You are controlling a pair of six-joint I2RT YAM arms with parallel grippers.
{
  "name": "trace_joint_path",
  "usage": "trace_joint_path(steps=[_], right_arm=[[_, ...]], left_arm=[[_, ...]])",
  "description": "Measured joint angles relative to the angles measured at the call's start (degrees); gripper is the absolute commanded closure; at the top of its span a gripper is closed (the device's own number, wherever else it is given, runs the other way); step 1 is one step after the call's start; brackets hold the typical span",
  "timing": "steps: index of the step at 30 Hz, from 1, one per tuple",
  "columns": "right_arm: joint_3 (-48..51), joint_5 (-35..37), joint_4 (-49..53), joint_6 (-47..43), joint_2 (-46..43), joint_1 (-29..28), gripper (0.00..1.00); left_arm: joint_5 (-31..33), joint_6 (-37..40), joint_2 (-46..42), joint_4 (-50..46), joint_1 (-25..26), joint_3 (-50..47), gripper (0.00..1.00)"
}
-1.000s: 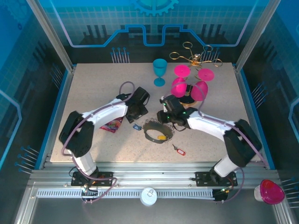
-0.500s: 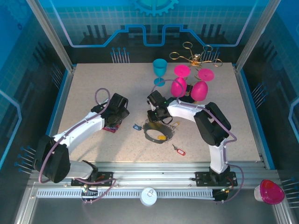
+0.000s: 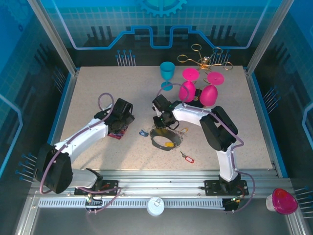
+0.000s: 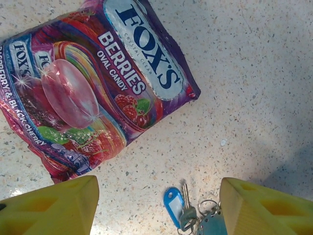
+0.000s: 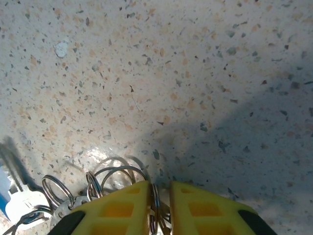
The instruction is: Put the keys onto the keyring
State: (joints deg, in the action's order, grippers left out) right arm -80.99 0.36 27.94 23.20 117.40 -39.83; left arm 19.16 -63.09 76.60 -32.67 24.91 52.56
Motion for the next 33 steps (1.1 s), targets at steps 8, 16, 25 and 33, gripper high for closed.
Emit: trace_joint_path(steps=[8,16,25,33], right_arm=[[-0.11,0.00,0.15,-1.44,-0.48,-0.20,1.00],[8.83,-2.84,-6.14,-7.98,-13.92,-0.79,1.00],[26.12,-12.83,-25.09,-20.74,-30.49,-0.26,1.00],[30.08,-24.48,-33.35,-27.89,-33.27,2.71,1.00]], left_arm=[[1.42,0.81,-1.42,0.11,0.00,-0.04,0.33],[0.52,17.03,-12.39,14.67,0.00,-7.87,0.24],[-13.97,47.39,-20.37,32.54,0.00,-14.49,0.30],[-32.79,70.49,-21.11,29.86,0.00,-13.88,0.36]])
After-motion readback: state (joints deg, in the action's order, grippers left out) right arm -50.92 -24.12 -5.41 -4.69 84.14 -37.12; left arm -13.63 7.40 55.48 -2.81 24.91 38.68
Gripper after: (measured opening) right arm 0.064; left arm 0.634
